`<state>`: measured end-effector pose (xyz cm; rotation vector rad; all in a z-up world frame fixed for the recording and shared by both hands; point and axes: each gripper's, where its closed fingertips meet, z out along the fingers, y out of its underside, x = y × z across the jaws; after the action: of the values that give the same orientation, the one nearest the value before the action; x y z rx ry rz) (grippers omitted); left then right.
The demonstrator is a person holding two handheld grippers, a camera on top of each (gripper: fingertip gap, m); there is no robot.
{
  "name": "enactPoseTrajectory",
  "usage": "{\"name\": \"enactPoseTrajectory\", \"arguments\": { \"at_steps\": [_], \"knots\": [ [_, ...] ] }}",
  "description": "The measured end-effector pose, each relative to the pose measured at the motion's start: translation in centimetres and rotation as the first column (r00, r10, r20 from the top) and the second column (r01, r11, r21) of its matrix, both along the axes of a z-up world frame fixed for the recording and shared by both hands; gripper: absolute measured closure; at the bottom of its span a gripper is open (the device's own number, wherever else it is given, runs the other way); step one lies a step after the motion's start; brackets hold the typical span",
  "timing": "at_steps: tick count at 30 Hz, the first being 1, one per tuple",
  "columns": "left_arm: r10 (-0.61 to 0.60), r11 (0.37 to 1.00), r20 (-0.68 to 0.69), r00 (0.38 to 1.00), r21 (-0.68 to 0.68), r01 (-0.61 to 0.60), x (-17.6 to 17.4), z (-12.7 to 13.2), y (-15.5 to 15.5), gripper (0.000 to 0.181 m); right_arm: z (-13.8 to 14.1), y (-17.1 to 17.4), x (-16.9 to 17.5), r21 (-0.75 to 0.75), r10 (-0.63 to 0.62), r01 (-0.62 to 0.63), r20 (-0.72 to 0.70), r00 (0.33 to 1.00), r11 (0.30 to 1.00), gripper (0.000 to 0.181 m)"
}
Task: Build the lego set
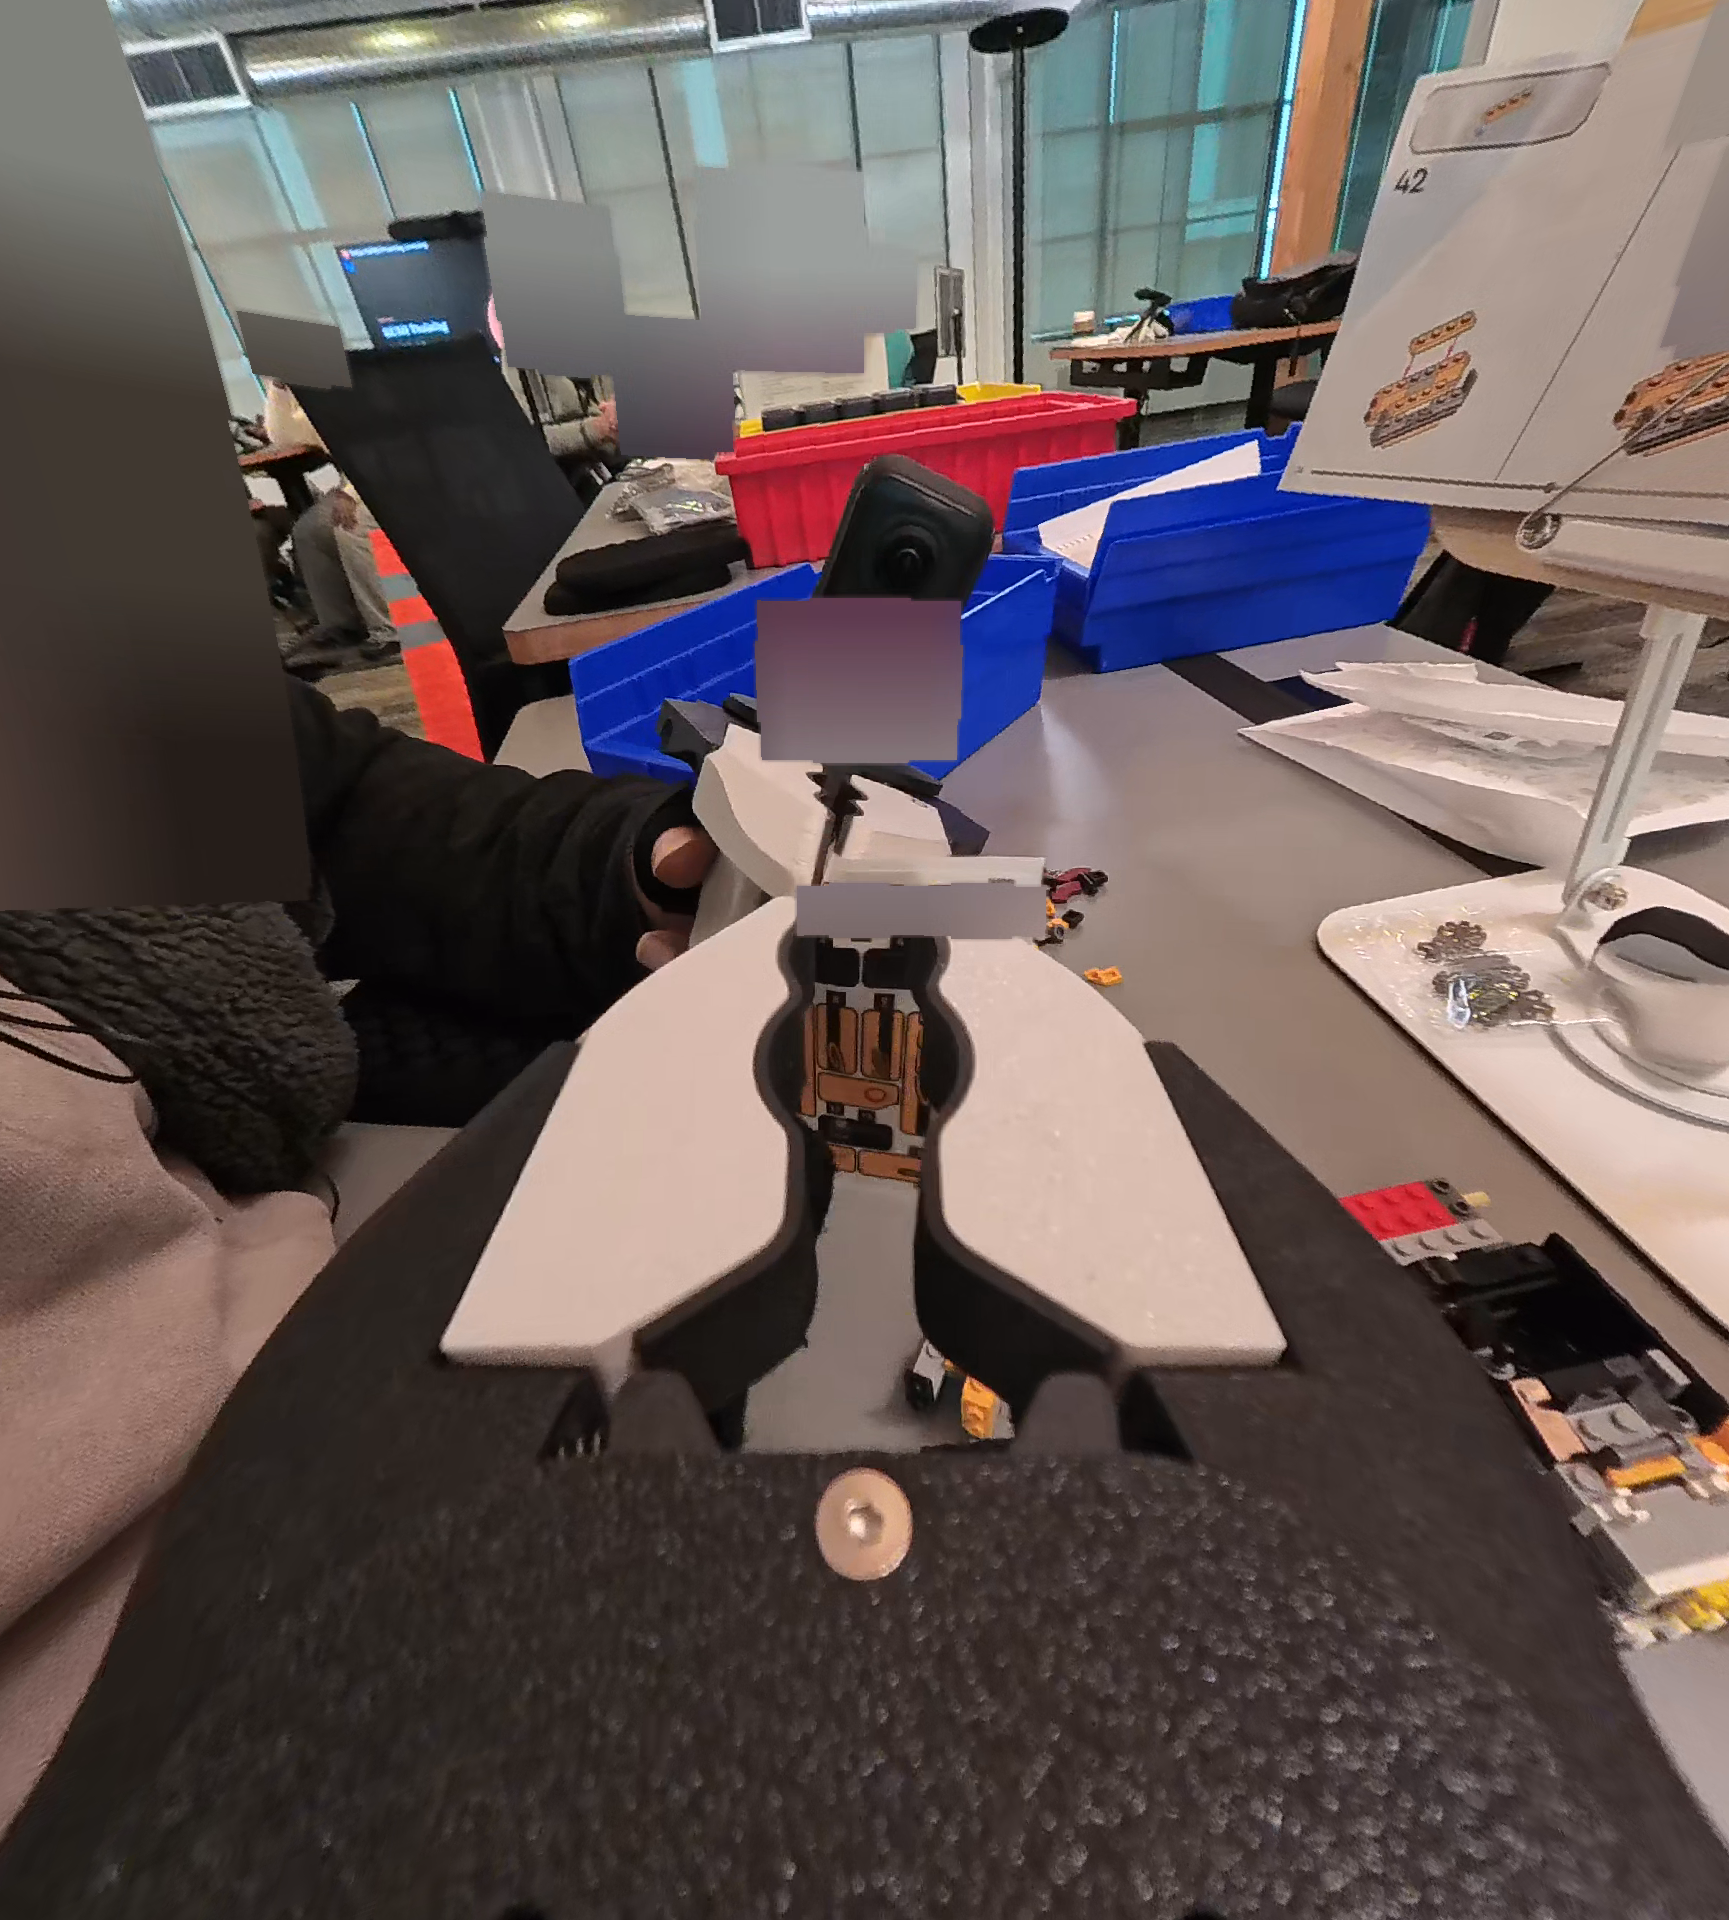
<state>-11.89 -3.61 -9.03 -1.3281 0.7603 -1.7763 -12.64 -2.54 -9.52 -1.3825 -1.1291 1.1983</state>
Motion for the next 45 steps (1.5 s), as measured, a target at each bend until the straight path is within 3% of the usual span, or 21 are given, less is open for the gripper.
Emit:
{"name": "enactPoseTrajectory", "arguments": {
  "at_steps": [12, 30, 40, 45],
  "knots": [
    [-0.015, 1.0, 0.002, 1.0, 0.015, 0.015, 0.0, 0.1, -0.3, 0.181, 0.2, -0.4, 0.0, 0.013, 0.022, -0.021, -0.013, 1.0, 1.0, 0.169],
    [0.029, 0.985, -0.045, 0.999, 0.17, -0.021, 0.3, 0.1, -1.2, 0.181, 0.6, -1.8, 0.1, -0.024, 0.133, -0.135, -0.071, 0.989, 0.991, 0.181],
    [0.041, 0.985, -0.038, 0.998, 0.172, -0.034, 0.1, 0.3, -1.0, 0.181, 0.3, -1.5, 0.2, 0.001, 0.113, -0.113, -0.046, 0.992, 0.994, 0.181],
    [-0.003, 0.984, -0.041, 0.999, 0.179, 0.011, 0.3, 0.2, -1.8, 0.181, 0.2, -2.3, 0.1, -0.007, 0.164, -0.164, -0.046, 0.985, 0.986, 0.168]
  ]
}}
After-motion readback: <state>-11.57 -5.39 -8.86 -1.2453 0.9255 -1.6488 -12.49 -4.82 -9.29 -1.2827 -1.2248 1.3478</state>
